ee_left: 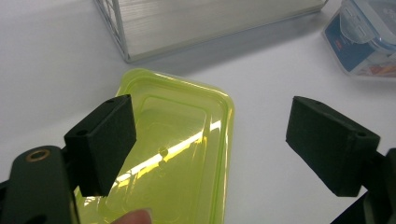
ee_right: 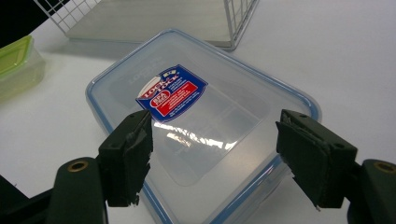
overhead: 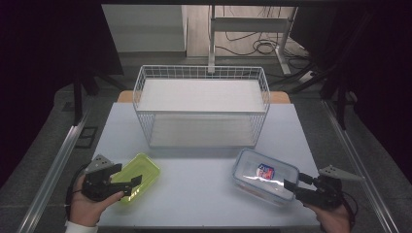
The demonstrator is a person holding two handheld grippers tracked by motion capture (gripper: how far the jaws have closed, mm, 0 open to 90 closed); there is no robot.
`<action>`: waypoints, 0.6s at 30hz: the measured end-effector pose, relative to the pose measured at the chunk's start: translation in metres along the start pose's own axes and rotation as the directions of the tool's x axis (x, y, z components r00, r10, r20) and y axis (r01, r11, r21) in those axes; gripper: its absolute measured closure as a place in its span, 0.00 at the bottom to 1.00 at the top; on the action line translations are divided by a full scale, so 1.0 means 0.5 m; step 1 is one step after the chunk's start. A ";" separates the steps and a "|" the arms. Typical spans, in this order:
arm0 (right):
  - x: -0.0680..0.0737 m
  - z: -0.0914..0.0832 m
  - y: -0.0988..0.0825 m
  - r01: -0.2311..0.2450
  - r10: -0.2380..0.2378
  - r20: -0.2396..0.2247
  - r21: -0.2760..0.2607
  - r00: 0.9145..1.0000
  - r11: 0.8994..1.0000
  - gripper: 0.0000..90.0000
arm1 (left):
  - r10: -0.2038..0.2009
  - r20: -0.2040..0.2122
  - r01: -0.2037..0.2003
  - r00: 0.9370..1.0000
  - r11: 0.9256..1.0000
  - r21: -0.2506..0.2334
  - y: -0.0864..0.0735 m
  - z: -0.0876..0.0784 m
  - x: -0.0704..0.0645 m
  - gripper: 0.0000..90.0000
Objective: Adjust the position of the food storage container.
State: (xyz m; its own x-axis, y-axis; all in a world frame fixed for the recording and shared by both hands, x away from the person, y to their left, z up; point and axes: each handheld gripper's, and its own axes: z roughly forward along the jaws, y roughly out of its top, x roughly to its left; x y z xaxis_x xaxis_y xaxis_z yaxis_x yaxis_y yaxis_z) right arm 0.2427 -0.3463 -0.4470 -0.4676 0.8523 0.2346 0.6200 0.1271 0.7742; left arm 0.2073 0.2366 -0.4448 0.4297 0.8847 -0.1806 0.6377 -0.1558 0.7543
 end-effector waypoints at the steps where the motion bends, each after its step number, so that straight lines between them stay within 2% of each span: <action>1: -0.002 -0.001 0.000 0.000 0.000 0.002 -0.002 1.000 1.000 0.30 | 0.000 -0.001 0.000 1.000 1.000 -0.001 0.001 0.000 0.001 0.18; 5: -0.005 -0.005 -0.002 -0.010 0.010 0.005 0.002 1.000 1.000 0.31 | -0.004 -0.001 0.004 1.000 1.000 -0.001 0.002 0.001 0.003 0.18; 9: -0.008 -0.011 -0.005 -0.022 0.022 0.029 0.008 0.999 1.000 0.31 | -0.001 0.004 0.001 1.000 1.000 0.000 0.003 0.002 0.001 0.17; 18: -0.018 -0.017 -0.006 -0.039 0.039 0.025 0.007 0.999 0.999 0.36 | -0.009 0.009 0.009 1.000 1.000 -0.002 0.004 0.003 0.006 0.17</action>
State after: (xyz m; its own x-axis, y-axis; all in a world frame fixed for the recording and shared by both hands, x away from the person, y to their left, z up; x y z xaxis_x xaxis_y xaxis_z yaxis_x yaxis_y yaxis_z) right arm 0.2397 -0.3588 -0.4465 -0.4272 0.8691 0.2492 0.6419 0.0974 0.7606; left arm 0.2106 0.2381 -0.4448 0.4302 0.8818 -0.1930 0.6404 -0.1474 0.7538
